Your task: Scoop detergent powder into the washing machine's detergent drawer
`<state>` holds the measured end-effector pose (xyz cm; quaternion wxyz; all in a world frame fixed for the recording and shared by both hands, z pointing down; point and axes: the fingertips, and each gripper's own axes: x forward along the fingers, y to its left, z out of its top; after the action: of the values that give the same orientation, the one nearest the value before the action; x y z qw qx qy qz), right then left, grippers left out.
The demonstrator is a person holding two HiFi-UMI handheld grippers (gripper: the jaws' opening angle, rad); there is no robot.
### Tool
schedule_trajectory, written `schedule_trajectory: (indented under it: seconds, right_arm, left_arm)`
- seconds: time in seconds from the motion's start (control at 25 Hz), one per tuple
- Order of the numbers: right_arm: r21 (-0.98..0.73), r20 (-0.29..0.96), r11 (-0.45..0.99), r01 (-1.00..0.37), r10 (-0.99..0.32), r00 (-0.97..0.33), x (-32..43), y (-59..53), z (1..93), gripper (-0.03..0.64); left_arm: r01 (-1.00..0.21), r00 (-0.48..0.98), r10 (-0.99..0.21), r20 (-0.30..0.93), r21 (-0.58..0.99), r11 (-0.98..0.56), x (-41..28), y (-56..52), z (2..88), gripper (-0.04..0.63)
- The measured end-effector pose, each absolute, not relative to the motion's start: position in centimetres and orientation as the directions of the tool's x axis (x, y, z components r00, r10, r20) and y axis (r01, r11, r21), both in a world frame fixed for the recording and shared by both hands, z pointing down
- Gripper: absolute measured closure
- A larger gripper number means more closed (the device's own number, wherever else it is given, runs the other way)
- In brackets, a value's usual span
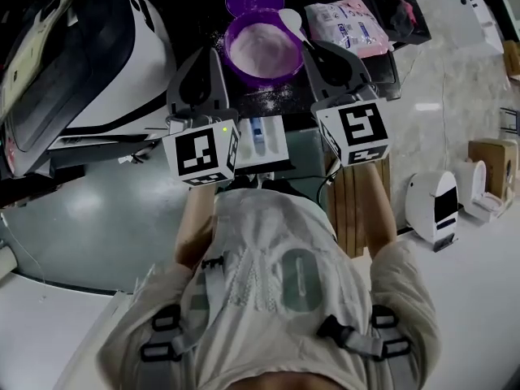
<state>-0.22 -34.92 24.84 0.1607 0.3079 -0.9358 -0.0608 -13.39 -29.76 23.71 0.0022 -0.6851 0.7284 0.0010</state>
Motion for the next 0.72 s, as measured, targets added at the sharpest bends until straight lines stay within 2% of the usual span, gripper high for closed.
schedule_trajectory:
  seconds: [0.16,0.48,0.72]
  right_arm:
    - [0.257,0.416,0.874,-0.412,-0.485,-0.770,-2.4,-36.3,25.7,0.607]
    - [0.364,0.663,0.924,-0.115,-0.344,-0.665,-5.6,-36.8,29.2,0.607]
    - [0.363,0.775,0.932,-0.015,-0.311,-0.551,-7.0,-37.5,32.4,0.607]
  left_arm:
    - [-0.997,-0.082,-0.997,0.005,0.012,0.082,-14.4,-29.3,24.5,0.575]
    - [-0.991,-0.128,-0.991,0.029,0.035,0.129,-16.2,-28.1,26.2,0.575]
    - [-0.984,-0.168,-0.984,0.053,0.055,0.171,-17.5,-27.1,27.8,0.575]
